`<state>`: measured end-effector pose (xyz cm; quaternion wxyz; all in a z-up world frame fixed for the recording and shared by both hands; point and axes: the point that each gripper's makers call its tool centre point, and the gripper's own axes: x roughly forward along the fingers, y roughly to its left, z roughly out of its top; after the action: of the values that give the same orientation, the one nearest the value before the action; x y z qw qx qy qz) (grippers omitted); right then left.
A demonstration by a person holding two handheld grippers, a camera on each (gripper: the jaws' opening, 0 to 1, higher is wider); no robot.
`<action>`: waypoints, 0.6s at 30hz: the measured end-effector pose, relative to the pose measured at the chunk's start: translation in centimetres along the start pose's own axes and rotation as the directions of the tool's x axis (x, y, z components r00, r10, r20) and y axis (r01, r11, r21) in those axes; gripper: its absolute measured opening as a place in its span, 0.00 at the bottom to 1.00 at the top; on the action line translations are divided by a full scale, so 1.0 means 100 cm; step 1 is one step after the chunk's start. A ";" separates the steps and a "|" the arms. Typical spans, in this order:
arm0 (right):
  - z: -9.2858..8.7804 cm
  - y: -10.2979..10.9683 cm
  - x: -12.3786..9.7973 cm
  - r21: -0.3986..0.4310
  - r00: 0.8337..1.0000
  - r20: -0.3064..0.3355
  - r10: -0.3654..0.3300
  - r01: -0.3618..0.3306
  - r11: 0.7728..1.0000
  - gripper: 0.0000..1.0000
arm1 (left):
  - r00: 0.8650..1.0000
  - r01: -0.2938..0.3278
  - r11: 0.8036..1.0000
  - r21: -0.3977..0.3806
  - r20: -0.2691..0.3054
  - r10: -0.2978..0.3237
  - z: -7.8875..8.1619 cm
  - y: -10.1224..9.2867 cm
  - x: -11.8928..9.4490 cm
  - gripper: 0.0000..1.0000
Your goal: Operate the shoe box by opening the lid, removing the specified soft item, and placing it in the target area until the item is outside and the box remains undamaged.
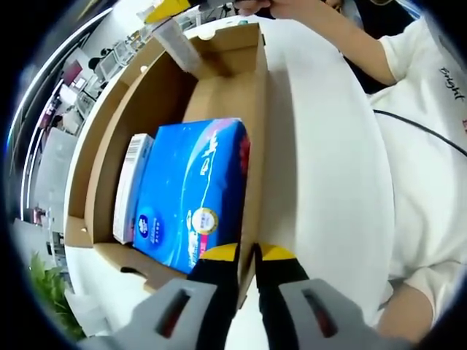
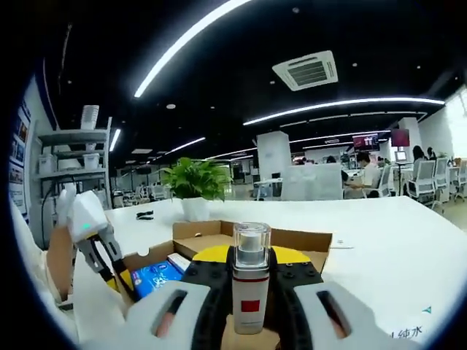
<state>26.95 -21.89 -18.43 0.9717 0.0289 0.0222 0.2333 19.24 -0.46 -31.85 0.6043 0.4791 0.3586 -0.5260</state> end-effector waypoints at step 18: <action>0.032 0.002 -0.019 -0.025 0.995 0.096 0.002 0.000 1.000 0.18 | 1.000 0.025 0.999 0.039 0.000 -0.025 0.000 -0.001 0.000 0.05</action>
<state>25.34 -22.67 -15.15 0.9719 0.0281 -0.0274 0.2323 19.11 -0.44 -31.89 0.5883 0.4861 0.3543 -0.5404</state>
